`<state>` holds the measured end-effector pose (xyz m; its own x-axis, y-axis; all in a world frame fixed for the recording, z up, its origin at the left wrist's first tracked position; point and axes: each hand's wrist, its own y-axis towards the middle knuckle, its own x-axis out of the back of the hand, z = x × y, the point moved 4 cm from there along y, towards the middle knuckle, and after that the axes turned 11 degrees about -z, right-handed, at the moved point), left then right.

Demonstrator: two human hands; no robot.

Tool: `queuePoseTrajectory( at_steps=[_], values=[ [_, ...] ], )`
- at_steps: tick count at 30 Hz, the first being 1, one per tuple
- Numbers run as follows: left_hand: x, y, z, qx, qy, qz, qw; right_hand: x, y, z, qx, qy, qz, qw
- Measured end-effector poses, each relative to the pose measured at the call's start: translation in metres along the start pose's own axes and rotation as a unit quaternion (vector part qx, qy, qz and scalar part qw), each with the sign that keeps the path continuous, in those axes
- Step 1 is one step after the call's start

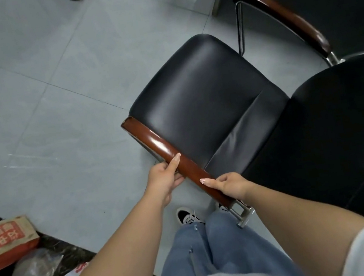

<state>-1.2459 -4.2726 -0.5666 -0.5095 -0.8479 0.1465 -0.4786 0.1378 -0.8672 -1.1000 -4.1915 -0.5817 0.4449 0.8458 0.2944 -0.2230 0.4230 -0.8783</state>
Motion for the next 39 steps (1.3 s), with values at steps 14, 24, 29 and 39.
queuePoseTrajectory(
  at_steps=[14, 24, 29, 39],
  values=[
    [0.02, 0.003, 0.027, 0.037, -0.048, -0.053, 0.997, -0.04, -0.002, -0.012, -0.015, 0.035, -0.019, 0.999],
    [0.021, -0.036, 0.067, 0.01, -0.07, -0.11, 0.991, -0.032, -0.039, -0.016, 0.026, 0.25, -0.126, 0.96],
    [0.017, -0.072, 0.094, -0.006, -0.011, -0.063, 0.998, -0.03, -0.065, -0.052, 0.042, 0.223, -0.09, 0.97],
    [-0.023, -0.158, 0.184, -0.105, 0.017, -0.072, 0.992, 0.015, -0.111, -0.138, 0.14, 0.185, -0.034, 0.972]
  ],
)
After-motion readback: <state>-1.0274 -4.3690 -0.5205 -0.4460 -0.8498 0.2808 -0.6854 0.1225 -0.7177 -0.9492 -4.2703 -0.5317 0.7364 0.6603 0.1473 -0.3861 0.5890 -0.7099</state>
